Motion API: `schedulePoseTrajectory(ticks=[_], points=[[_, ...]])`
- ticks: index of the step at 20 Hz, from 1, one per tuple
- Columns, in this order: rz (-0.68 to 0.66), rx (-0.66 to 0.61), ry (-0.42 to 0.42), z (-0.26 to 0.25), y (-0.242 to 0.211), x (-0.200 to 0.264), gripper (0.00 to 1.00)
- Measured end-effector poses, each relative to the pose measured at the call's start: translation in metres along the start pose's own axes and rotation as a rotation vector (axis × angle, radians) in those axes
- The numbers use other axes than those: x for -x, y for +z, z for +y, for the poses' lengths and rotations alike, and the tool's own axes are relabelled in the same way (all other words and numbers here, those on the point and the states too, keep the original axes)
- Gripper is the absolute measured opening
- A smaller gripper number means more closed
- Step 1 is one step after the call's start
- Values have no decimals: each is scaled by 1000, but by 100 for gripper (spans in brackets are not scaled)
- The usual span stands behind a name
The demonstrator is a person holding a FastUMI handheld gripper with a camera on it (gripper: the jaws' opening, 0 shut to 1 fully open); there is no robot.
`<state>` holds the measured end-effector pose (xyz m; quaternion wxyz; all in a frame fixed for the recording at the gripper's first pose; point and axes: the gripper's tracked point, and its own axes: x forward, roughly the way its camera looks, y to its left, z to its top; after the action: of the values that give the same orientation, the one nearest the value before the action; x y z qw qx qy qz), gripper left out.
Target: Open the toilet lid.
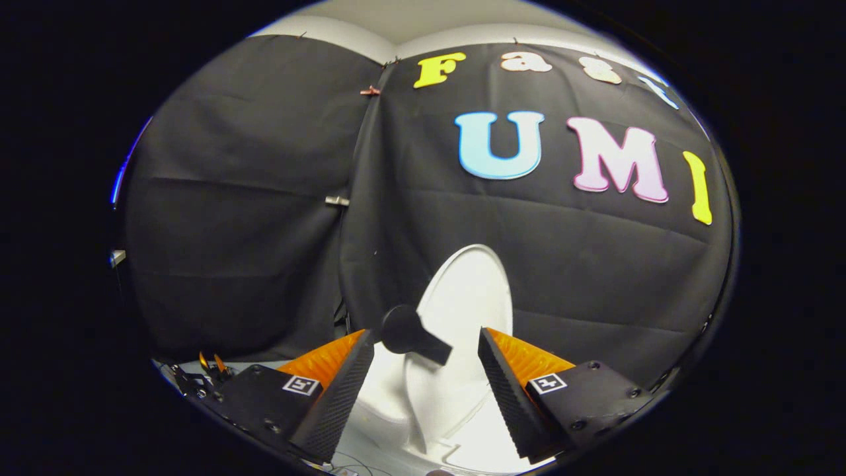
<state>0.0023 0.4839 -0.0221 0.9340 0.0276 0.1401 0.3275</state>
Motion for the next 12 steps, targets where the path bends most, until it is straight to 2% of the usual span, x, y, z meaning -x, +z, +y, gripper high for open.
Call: schedulePoseTrajectory(ticks=[4, 9, 12], points=[[-63, -62, -62, -41, 31, 27, 99], [-67, -153, -198, -117, 44, 62, 99], [-65, -140, -279, -170, 42, 88, 99]])
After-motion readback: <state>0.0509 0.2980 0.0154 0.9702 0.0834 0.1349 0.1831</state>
